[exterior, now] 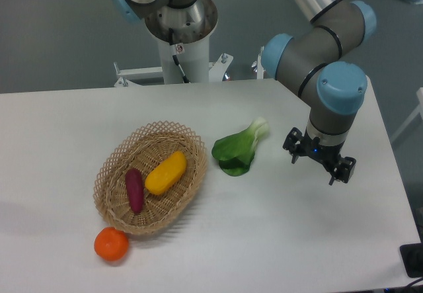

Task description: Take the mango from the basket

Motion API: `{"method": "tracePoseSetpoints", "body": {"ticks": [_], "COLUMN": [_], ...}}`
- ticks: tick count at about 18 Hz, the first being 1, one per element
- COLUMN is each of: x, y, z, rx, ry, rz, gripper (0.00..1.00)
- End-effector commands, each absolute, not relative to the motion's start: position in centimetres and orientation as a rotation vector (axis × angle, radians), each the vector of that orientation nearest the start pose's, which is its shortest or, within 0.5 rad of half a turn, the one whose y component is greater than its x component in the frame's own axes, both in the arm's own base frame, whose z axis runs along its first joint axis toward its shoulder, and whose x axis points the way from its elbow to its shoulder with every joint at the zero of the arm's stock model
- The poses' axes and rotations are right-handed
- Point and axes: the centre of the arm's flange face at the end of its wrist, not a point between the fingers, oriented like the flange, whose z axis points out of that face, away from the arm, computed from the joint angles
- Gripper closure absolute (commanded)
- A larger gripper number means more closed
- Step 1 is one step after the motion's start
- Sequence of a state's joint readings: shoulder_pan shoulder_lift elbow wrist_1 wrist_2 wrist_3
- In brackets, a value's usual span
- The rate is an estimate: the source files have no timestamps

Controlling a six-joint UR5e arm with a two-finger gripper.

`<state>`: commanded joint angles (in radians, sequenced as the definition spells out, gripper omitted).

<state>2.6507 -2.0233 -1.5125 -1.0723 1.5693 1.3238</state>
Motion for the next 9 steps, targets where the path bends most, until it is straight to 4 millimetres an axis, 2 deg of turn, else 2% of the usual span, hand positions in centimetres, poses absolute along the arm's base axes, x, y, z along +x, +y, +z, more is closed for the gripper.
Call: {"method": "tracePoseSetpoints", "body": {"ticks": [9], "x": [-51.54], "y": [42.7], "z": [30.39], "rx": [-3.078], "ry": [0.368], "rz": [0.14], "gripper": [0.0]}}
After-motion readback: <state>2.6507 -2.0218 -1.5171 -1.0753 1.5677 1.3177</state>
